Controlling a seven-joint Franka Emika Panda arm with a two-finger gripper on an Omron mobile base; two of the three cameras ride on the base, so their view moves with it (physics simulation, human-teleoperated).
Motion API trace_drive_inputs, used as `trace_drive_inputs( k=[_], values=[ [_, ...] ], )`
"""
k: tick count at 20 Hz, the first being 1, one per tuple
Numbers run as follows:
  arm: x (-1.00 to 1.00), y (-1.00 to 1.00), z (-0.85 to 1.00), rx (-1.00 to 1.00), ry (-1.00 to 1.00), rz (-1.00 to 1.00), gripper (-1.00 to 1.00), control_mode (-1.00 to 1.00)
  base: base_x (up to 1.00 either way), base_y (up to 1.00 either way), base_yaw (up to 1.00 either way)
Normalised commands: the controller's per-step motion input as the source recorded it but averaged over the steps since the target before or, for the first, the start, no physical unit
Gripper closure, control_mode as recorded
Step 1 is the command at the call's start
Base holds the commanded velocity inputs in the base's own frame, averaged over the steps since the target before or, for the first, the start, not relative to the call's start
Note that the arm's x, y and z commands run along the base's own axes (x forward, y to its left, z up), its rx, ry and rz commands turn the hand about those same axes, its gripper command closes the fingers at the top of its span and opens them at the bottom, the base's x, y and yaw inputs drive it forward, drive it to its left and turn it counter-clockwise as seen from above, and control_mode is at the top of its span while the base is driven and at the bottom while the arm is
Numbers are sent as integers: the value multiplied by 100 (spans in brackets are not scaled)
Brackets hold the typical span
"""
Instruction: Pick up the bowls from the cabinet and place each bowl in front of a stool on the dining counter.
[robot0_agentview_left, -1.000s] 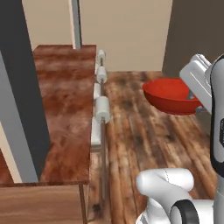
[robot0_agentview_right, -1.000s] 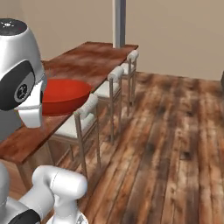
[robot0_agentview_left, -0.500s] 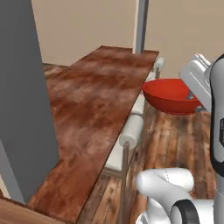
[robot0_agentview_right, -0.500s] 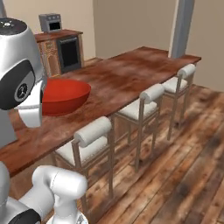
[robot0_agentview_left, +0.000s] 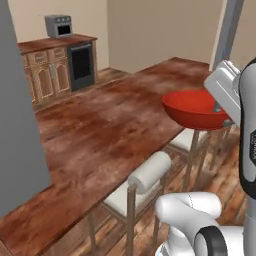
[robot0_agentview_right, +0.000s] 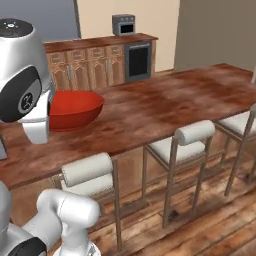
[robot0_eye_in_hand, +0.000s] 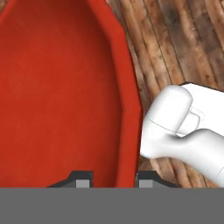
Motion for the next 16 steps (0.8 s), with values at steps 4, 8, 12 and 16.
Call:
trace_drive_inputs(
  k=[4,8,12,16],
  values=[
    [0,0,0,0,0,0,100,100,-9,-55,67],
    [0,0,0,0,0,0,100,100,0,-5,69],
    [0,0,0,0,0,0,100,100,17,-17,61],
    [0,0,0,0,0,0,100,100,36,-67,42]
  ],
)
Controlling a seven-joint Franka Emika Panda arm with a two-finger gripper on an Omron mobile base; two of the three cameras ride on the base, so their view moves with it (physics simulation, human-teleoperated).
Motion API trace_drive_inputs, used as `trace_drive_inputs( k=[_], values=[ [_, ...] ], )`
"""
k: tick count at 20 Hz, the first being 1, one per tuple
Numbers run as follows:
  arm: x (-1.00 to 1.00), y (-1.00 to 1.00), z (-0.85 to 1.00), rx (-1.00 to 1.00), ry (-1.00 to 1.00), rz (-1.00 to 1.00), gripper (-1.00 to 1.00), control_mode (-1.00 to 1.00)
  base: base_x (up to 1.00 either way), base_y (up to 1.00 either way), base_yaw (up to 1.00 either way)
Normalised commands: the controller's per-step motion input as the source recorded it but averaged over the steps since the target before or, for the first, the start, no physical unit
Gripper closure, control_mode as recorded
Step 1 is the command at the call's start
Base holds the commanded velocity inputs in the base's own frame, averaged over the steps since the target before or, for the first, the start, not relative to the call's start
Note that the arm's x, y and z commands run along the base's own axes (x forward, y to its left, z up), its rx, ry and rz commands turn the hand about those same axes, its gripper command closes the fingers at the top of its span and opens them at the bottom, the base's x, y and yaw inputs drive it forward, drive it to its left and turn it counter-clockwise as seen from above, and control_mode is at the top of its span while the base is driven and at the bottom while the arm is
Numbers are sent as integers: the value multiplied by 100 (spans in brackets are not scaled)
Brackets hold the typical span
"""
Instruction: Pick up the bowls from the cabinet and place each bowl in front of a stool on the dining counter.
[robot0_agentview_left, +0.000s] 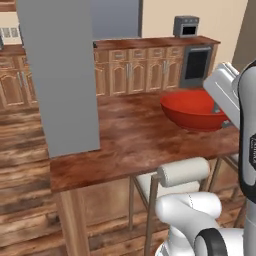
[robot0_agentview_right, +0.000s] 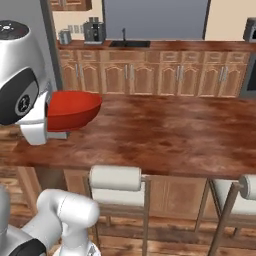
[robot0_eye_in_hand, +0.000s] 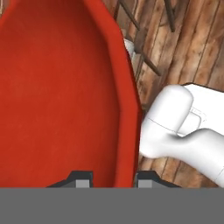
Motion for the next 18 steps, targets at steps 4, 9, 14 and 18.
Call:
trace_drive_inputs(
  k=[4,9,14,18],
  values=[
    [0,0,0,0,0,0,100,100,31,-92,37],
    [0,0,0,0,0,0,100,100,35,-76,27],
    [0,0,0,0,0,0,100,100,67,-12,7],
    [38,0,-26,1,0,1,100,-100,38,0,1]
  ],
)
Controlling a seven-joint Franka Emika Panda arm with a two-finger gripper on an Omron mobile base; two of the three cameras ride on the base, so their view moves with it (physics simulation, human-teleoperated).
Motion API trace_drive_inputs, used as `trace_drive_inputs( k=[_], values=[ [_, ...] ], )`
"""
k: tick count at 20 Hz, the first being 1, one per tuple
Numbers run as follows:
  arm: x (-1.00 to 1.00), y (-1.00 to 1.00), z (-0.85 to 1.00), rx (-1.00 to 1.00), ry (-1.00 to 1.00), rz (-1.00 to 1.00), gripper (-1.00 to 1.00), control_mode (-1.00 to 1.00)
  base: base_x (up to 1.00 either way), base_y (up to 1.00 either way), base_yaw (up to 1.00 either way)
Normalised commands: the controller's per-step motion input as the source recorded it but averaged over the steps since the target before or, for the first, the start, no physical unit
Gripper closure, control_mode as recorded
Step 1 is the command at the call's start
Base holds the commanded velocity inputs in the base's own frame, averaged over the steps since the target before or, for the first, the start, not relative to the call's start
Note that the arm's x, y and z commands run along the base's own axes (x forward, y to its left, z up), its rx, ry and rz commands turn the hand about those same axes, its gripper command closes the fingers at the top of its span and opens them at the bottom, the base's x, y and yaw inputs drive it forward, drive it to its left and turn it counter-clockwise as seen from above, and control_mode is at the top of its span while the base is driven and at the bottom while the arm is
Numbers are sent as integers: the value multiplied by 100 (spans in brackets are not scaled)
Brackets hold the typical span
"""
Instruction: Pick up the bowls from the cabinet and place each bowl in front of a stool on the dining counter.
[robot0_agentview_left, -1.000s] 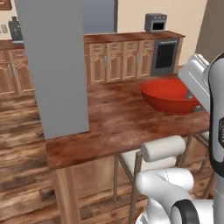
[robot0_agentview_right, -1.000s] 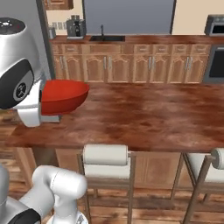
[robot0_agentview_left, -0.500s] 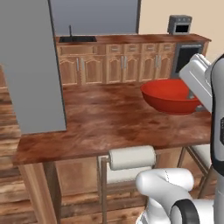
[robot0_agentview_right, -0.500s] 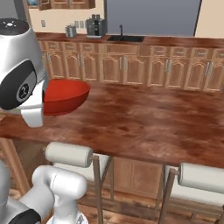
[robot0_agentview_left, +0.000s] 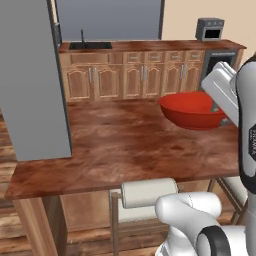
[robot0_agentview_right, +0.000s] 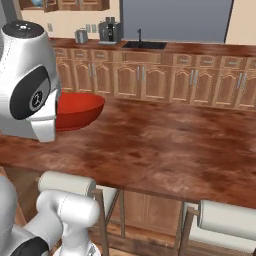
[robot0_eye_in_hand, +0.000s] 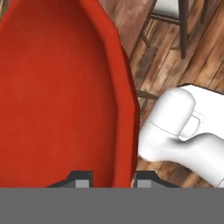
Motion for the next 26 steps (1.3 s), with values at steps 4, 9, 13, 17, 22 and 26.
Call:
trace_drive_inputs(
  k=[4,9,13,17,22,26],
  values=[
    [100,0,-61,4,0,6,100,-100,0,0,0],
    [100,0,-88,5,0,12,100,-100,0,0,0],
    [100,0,-100,3,0,13,100,-100,0,0,0],
    [100,-13,-82,8,0,13,100,-100,0,0,0],
    [100,-9,-95,5,-1,13,100,-100,0,0,0],
    [100,0,-95,1,0,13,100,-100,0,0,0]
  ],
)
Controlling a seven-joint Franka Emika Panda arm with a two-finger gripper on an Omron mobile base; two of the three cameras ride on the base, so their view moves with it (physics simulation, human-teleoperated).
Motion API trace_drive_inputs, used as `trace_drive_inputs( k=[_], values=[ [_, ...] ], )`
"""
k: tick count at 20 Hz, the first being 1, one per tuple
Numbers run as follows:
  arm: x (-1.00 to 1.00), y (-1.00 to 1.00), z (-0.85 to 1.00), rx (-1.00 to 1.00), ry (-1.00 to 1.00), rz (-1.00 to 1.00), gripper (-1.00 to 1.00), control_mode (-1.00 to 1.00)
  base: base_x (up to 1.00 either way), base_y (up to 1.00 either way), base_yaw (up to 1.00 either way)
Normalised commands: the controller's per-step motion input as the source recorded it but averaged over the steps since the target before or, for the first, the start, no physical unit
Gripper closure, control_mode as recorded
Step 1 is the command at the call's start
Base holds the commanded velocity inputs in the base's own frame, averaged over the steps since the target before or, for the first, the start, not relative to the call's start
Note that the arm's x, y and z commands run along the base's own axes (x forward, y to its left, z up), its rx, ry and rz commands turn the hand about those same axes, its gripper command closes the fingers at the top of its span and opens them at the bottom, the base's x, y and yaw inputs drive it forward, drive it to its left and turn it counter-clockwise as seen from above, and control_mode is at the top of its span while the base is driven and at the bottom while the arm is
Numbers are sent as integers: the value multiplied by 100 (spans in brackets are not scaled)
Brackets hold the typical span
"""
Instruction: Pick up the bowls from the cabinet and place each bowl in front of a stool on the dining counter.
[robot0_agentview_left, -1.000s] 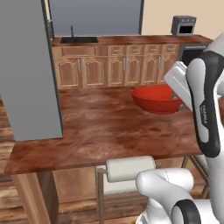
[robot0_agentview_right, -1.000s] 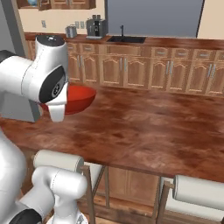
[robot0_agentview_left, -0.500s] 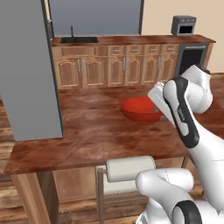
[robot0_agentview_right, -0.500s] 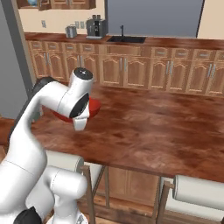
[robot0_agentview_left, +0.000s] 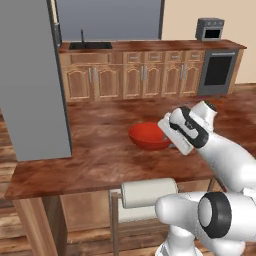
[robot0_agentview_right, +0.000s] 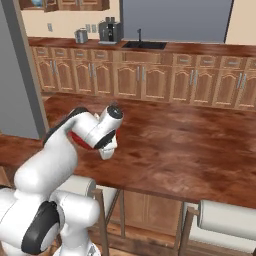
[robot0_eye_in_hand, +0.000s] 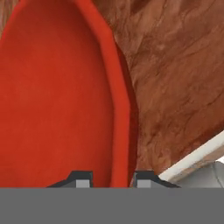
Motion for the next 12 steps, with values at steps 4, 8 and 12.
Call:
trace_drive_inputs(
  k=[4,8,12],
  values=[
    [91,0,-76,0,0,8,100,-100,0,0,0],
    [81,0,-64,1,0,5,100,-100,0,0,0],
    [69,0,-55,0,0,4,100,-100,0,0,0]
  ],
)
